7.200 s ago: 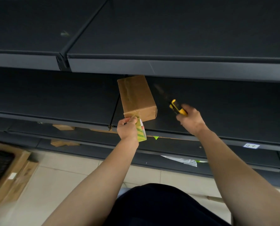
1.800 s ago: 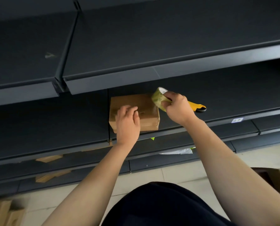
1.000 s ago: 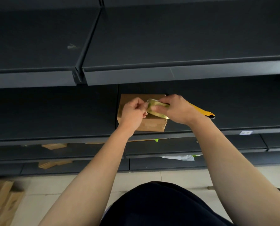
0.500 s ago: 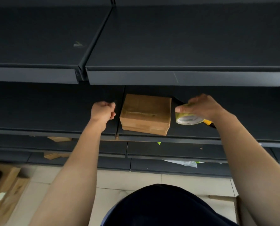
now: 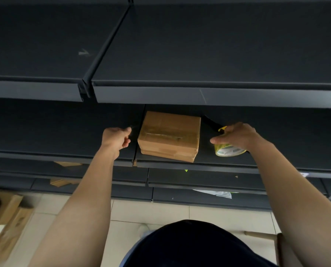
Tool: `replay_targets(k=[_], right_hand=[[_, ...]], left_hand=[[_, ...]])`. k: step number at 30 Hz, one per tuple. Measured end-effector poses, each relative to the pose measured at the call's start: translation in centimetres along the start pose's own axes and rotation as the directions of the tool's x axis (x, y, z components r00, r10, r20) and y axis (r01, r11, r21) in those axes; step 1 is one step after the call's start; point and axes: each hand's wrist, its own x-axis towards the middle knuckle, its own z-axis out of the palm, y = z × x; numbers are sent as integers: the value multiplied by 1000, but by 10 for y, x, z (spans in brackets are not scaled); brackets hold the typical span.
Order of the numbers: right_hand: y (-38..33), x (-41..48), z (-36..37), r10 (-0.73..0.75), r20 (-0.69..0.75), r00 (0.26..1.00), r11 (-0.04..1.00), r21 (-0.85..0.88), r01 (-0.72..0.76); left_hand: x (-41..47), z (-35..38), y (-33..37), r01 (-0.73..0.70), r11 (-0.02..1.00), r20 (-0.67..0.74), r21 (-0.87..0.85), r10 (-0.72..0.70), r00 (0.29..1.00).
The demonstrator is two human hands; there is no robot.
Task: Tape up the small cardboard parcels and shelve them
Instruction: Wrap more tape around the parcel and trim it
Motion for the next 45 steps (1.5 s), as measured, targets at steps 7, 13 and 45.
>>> replay_targets(k=[7,13,45], right_hand=[[-15,10,23,18,43,999,999,-35,-16],[-37,13,25,-8,99,995,999,-30,11],[-49,1,41,73,33,997,997,4,-73]], left_hand=[[0,18,-16,87,996,9,-27,-87,996],[1,28,-21,95,995,13,-40,-95,995],[-41,47,-1,-89,701,19,707,107,994]])
